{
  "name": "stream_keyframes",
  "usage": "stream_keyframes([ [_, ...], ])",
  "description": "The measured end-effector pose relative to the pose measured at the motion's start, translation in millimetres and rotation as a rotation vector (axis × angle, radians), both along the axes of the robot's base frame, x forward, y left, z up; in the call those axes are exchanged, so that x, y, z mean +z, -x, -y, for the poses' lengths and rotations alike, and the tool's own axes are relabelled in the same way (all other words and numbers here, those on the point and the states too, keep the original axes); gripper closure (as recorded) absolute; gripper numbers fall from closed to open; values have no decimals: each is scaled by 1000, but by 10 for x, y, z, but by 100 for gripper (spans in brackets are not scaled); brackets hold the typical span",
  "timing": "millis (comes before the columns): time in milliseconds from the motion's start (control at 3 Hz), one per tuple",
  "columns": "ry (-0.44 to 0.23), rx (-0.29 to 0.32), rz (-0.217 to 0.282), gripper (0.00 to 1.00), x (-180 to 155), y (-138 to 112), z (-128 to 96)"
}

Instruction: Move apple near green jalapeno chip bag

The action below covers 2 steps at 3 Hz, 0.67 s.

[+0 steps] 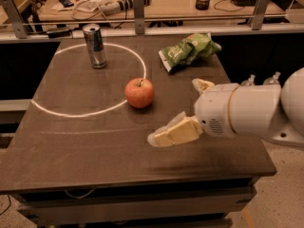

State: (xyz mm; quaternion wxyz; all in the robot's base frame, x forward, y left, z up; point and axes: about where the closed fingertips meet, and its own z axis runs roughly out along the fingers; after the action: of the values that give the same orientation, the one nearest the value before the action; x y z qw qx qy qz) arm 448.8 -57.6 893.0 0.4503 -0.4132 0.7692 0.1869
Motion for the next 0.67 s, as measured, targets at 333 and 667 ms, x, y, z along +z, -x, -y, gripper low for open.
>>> stream_keyframes([
  [333,-14,-21,46,0,-155,-300,-150],
  [667,-26,-14,86,0,-244,-567,-266],
])
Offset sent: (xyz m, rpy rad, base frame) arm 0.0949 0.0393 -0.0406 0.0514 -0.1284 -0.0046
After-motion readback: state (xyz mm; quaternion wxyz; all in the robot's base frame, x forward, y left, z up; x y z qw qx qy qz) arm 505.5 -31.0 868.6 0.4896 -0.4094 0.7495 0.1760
